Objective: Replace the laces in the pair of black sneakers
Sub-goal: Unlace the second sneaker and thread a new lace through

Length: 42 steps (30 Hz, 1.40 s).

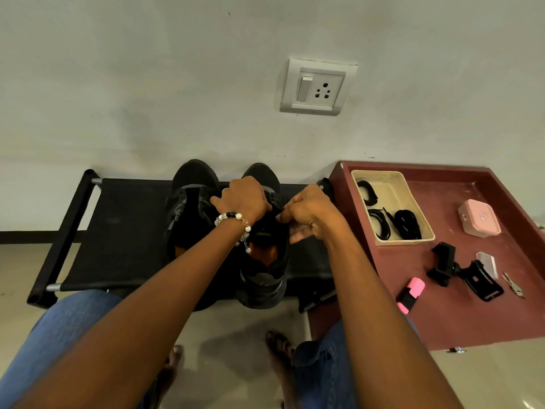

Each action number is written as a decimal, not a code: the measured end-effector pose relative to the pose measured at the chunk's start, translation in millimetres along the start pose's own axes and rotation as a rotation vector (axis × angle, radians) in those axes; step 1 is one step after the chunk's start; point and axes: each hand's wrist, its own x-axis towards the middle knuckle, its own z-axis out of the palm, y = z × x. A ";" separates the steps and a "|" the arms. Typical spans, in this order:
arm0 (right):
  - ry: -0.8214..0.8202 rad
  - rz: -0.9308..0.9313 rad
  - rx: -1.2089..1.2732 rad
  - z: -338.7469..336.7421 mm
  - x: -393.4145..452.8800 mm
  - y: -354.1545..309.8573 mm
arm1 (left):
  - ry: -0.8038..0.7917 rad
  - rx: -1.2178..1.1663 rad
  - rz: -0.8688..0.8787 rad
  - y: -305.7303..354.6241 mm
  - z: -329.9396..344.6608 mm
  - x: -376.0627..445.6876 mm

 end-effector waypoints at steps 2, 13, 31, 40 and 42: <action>0.000 0.001 0.001 0.2 -0.2 0.2 | 0.020 0.044 0.019 1.9 0.6 -0.7; -0.028 -0.026 -0.057 -1.6 0.8 -0.7 | 0.023 -0.114 0.038 -2.5 0.2 -10.6; 0.425 -0.177 -0.121 26.5 55.2 17.5 | -0.049 -0.424 -0.065 -9.7 12.0 -7.0; 0.488 -0.283 0.012 17.6 37.8 3.8 | -0.078 -0.406 0.101 -19.4 -1.3 -21.7; 0.515 -0.351 0.179 8.4 21.2 -7.1 | -0.070 -0.272 0.117 -21.8 -3.4 -28.5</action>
